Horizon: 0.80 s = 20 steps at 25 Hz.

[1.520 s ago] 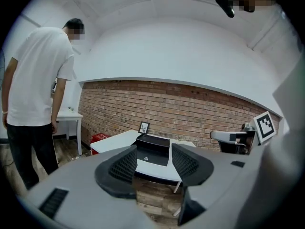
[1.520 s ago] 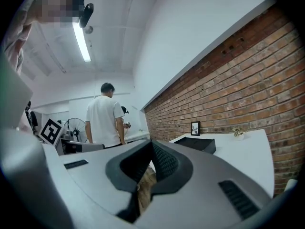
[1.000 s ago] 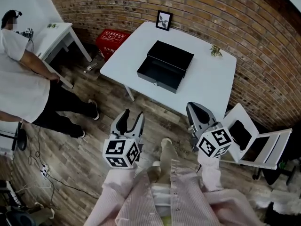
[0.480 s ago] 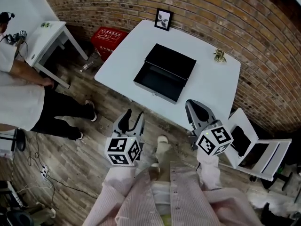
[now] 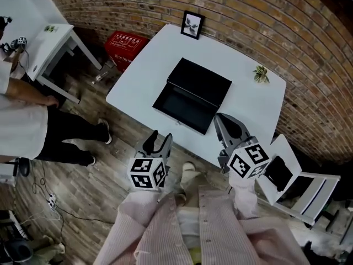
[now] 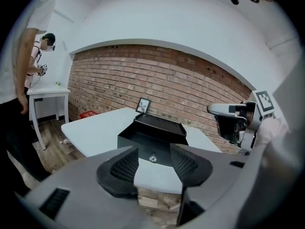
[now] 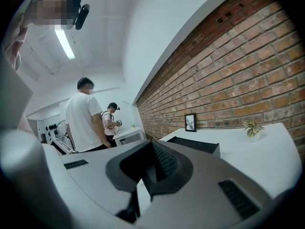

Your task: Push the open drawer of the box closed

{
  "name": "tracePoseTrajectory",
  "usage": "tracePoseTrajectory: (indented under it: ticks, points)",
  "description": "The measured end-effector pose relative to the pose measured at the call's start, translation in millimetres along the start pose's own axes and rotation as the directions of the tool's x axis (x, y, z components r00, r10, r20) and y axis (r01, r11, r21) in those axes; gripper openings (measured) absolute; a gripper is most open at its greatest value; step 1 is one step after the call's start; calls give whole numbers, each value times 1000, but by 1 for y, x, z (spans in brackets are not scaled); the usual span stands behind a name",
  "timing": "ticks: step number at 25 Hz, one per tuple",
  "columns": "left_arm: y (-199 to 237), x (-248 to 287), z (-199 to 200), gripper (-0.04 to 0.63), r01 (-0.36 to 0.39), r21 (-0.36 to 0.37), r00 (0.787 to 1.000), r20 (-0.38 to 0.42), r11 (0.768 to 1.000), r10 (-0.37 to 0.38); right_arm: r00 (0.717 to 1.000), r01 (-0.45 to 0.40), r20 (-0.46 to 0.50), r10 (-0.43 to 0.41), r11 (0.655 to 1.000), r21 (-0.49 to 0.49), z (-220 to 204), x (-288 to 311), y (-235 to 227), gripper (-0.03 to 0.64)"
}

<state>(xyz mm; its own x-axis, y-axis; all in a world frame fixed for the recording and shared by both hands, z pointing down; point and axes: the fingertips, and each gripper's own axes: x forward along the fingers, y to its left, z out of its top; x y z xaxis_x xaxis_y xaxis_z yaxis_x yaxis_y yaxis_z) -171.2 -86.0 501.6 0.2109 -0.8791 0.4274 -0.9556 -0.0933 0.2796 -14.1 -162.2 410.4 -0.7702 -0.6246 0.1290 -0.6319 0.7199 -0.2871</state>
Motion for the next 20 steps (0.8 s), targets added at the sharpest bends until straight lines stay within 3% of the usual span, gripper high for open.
tracePoseTrajectory:
  ticks: [11, 20]
  points:
    - [-3, 54, -23, 206, 85, -3, 988, -129, 996, -85, 998, -58, -16, 58, 998, 27, -1, 36, -23, 3]
    - [2, 79, -46, 195, 102, -3, 970, -220, 995, -100, 997, -71, -36, 72, 997, 43, -9, 40, -31, 3]
